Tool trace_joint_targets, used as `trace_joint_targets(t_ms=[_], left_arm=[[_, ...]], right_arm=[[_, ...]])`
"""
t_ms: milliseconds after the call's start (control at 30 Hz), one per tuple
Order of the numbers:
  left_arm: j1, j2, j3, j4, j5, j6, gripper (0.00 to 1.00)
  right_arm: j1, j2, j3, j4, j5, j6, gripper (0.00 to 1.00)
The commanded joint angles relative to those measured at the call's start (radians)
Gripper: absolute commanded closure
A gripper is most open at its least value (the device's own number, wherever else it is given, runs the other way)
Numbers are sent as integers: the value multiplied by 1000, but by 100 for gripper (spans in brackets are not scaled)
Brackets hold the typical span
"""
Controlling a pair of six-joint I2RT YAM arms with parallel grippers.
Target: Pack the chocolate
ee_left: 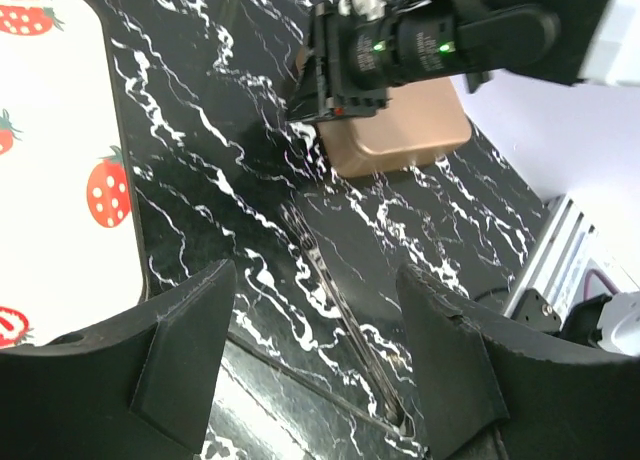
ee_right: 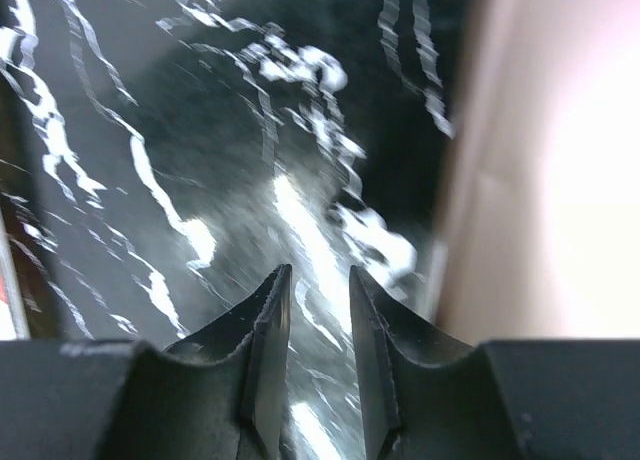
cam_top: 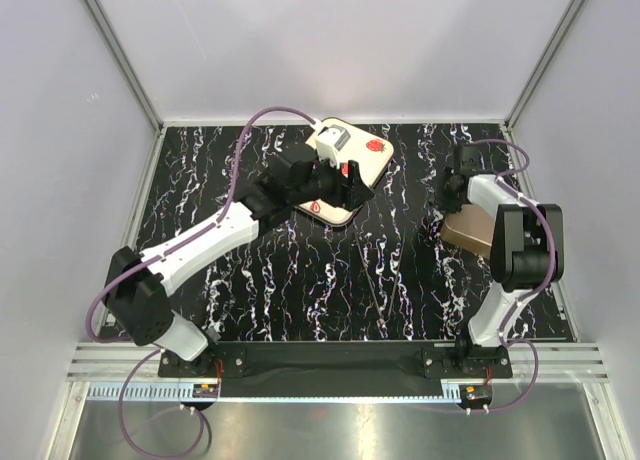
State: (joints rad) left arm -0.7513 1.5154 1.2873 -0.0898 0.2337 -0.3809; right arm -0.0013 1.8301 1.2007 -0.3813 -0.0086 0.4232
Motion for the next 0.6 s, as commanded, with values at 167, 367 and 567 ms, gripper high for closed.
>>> trace_joint_targets(t_ms=[167, 367, 567], left_arm=[[-6, -135, 35, -93, -83, 43, 29], [-5, -231, 44, -205, -183, 68, 25], [-5, -285, 56, -263, -183, 69, 24]], right_arm=[[-9, -140, 11, -155, 174, -48, 63], [-14, -187, -10, -189, 249, -41, 62], [-14, -241, 19, -238, 196, -64, 61]])
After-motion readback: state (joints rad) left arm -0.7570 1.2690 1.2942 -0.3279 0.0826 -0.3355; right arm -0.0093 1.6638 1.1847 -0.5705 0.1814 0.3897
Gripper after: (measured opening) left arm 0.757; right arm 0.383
